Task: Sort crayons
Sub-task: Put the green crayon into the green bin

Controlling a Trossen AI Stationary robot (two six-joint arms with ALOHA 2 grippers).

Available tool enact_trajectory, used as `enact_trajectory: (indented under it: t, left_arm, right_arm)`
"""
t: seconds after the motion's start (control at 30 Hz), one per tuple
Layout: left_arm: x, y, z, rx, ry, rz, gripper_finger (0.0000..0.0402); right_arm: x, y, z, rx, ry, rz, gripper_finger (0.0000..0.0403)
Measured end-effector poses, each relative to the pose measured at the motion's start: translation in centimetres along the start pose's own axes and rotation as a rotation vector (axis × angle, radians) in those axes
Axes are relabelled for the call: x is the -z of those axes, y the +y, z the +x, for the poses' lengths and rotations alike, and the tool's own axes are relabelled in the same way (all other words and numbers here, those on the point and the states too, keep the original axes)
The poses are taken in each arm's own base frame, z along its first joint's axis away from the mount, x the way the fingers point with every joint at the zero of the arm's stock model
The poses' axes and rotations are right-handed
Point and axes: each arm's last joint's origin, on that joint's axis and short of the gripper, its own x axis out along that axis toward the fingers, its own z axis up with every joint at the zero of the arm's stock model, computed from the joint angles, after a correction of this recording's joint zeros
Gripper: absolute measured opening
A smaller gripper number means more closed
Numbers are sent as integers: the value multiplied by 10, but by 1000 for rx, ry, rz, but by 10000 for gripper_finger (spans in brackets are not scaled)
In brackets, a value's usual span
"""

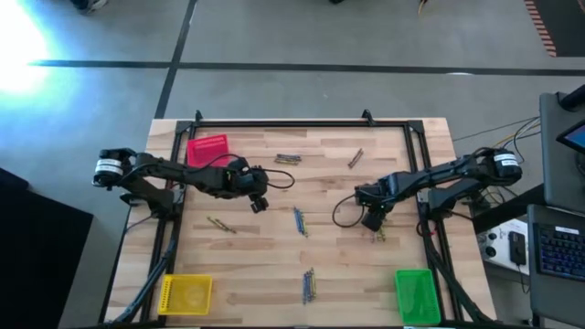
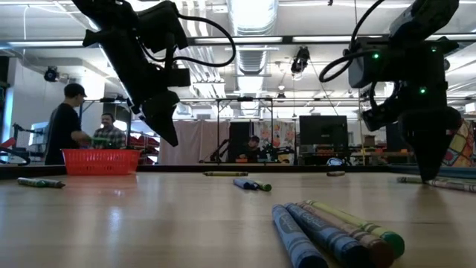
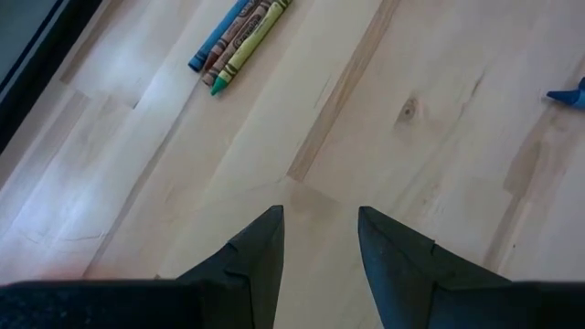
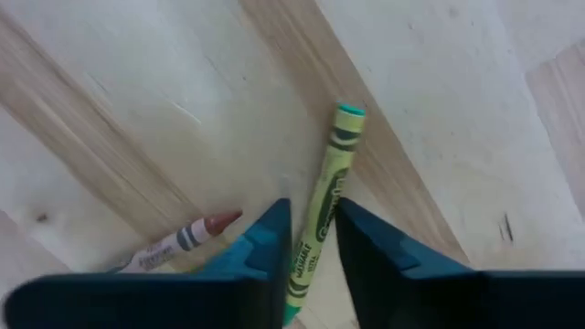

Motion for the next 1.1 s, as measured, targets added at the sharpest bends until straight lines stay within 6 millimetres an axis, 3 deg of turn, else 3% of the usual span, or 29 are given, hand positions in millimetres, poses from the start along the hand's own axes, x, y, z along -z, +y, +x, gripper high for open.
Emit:
enact_trajectory:
  t: [0.17, 0.4, 0.57, 0.73, 0.83, 1.1]
  left_arm:
    - [0, 0, 0, 1, -3, -1, 126]
    - [0, 0, 0, -19, -10, -2, 126]
    - [5, 1, 5, -71, -36, -6, 126]
    - [5, 2, 6, -71, -45, -6, 126]
    - [3, 2, 6, -68, -61, -15, 126]
    - [-3, 1, 6, -72, -118, 0, 126]
  right_arm:
    - [-1, 0, 0, 0, -14, 18, 17]
    - [-4, 1, -6, 11, -74, 69, 14]
    - [-18, 13, -37, -48, -252, 92, 13]
    - [-16, 24, -71, -123, -349, 78, 13]
    - [-10, 33, -89, -185, -395, 85, 13]
    - [18, 74, -108, -302, -391, 26, 13]
